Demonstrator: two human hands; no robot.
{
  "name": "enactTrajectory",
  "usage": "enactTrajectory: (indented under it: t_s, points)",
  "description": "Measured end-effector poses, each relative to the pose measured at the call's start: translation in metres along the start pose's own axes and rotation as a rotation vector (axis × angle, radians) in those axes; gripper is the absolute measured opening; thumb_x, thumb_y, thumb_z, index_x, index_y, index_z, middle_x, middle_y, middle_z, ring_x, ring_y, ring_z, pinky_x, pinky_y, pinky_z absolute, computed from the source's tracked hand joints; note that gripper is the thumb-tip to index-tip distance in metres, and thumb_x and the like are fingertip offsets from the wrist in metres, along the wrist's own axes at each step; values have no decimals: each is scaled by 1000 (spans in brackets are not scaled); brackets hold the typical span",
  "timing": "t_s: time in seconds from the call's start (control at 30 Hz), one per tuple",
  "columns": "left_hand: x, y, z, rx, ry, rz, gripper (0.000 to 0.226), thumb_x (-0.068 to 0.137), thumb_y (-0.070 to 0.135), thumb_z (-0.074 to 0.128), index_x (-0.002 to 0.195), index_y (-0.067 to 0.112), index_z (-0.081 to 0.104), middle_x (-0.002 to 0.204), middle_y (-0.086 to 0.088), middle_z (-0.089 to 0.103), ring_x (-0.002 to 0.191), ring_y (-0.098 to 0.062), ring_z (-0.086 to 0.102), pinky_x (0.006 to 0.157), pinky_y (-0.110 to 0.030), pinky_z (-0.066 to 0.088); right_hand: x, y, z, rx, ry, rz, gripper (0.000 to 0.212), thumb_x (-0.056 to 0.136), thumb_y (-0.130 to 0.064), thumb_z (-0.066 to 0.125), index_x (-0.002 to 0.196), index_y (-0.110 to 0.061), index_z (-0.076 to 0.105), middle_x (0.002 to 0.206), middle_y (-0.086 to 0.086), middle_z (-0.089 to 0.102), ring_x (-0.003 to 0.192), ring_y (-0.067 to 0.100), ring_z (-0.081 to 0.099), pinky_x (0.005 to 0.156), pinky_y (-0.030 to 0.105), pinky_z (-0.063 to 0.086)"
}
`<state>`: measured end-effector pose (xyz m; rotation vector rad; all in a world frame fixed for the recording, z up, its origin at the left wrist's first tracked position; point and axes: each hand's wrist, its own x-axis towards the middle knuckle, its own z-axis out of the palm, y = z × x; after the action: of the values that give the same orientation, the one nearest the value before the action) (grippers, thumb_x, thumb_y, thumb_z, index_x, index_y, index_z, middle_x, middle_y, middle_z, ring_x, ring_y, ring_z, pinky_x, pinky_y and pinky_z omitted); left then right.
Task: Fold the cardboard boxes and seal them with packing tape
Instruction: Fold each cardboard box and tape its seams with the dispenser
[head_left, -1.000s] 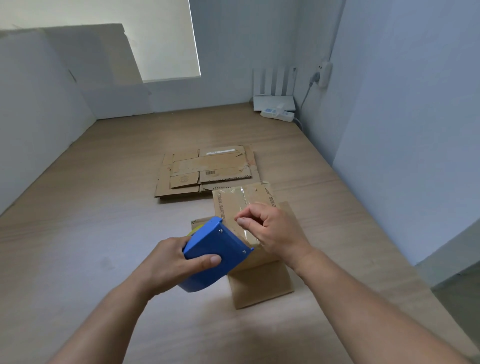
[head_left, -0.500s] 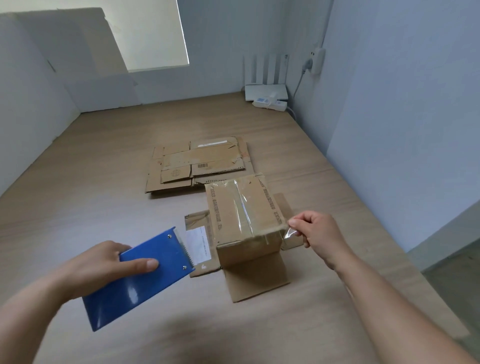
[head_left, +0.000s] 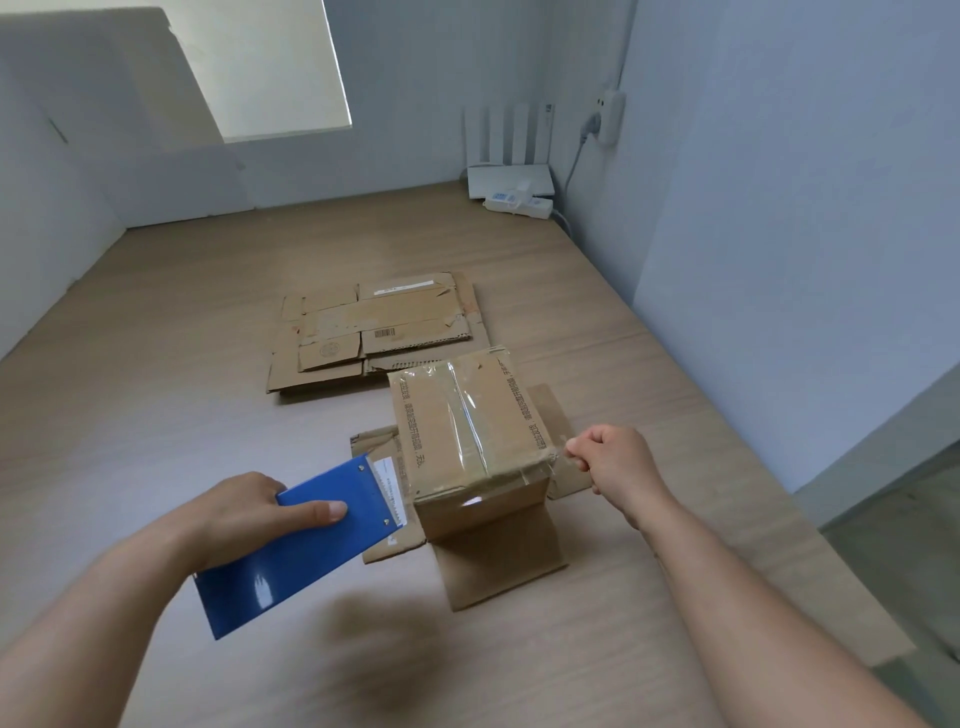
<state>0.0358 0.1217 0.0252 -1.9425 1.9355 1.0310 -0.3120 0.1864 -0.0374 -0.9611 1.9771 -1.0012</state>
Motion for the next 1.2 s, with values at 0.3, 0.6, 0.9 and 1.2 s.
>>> enactTrajectory:
  t_s: [0.3,0.6,0.9,1.2]
  points:
    - [24,8,18,-28,-40,-52,78,42,83,56,82,18,71,79,0,71,74,-17,68,63,-28,43,7,7,14,31,-85,143,23,87,-20,58,64,-17,60,62,-1,57,56,18,48,46,25,38]
    - [25,10,37,-122,-70,-26,80,43,84,56,85,17,70,80,0,71,73,-17,69,64,-26,45,-20,24,31,-199,317,-82,29,94,-46,46,73,-26,51,80,-6,53,77,15,50,57,26,34]
    - [14,29,62,-217,-127,47,75,47,82,56,85,19,69,84,2,70,75,-15,68,65,-26,44,20,-14,39,-296,113,-92,37,96,-25,48,131,-14,55,126,11,59,119,29,50,96,32,39]
    - [-16,7,80,-335,-69,-86,65,70,76,62,83,12,69,82,-4,71,75,-19,68,63,-29,42,24,-13,38,-144,91,-63,31,92,-17,56,122,-12,62,118,9,65,108,24,58,85,24,39]
